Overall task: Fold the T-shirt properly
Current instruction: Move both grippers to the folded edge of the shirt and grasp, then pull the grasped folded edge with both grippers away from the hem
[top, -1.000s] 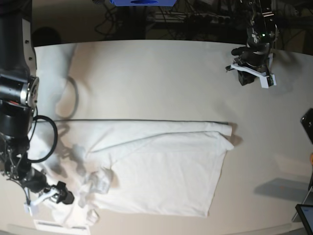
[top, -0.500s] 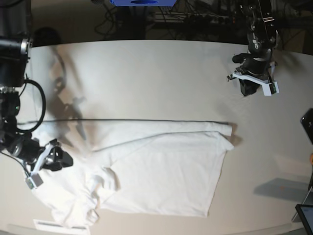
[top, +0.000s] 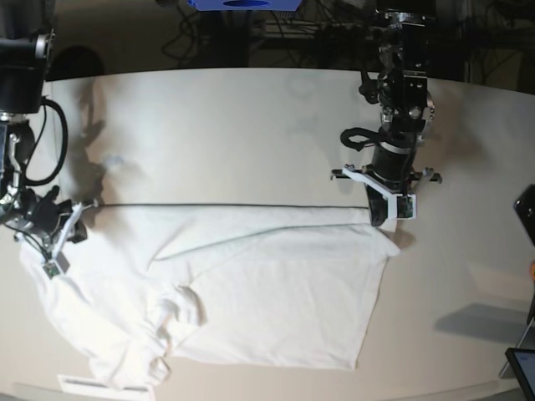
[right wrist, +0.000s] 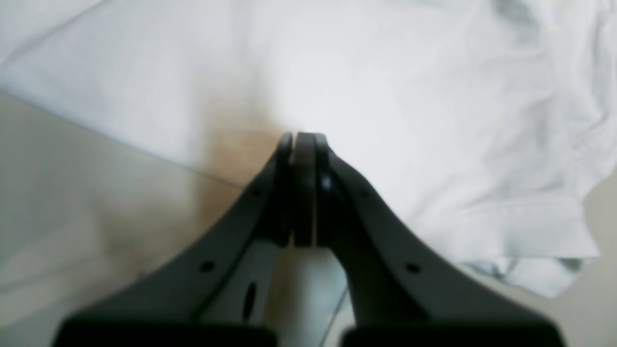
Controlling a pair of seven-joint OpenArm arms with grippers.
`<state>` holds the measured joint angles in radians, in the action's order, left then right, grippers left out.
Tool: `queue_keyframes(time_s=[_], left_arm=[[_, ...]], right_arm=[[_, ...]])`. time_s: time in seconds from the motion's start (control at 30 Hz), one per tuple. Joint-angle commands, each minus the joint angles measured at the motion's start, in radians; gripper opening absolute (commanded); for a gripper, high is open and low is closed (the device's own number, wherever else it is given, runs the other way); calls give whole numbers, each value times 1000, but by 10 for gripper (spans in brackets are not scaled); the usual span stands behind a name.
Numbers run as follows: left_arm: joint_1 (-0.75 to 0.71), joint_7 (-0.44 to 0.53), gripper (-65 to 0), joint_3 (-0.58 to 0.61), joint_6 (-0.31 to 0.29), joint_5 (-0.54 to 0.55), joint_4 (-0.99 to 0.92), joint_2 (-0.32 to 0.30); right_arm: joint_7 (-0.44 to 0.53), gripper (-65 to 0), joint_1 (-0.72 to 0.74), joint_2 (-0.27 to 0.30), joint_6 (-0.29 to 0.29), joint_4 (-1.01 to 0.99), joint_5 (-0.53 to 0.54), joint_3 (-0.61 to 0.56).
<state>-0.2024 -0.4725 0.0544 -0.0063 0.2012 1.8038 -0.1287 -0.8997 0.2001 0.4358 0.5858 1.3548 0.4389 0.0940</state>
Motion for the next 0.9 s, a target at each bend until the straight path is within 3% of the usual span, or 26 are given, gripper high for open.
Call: queue_keyframes(time_s=[0.0, 0.27, 0.43, 0.67, 0.87], left_arm=[[16, 24, -650, -3, 4, -18, -3, 1], [120, 37, -650, 2, 4, -30, -147, 7], [202, 37, -650, 9, 4, -26, -215, 10], [265, 54, -650, 84, 4, -26, -318, 8], [263, 73, -650, 72, 4, -30, -393, 28]], right_arm=[[30, -646, 2, 4, 4, 39, -21, 13], [115, -643, -41, -50, 4, 82, -265, 6], [182, -641, -23, -61, 4, 78, -351, 10], [189, -641, 101, -55, 4, -82, -374, 11], [215, -641, 170, -55, 6, -251, -374, 13]])
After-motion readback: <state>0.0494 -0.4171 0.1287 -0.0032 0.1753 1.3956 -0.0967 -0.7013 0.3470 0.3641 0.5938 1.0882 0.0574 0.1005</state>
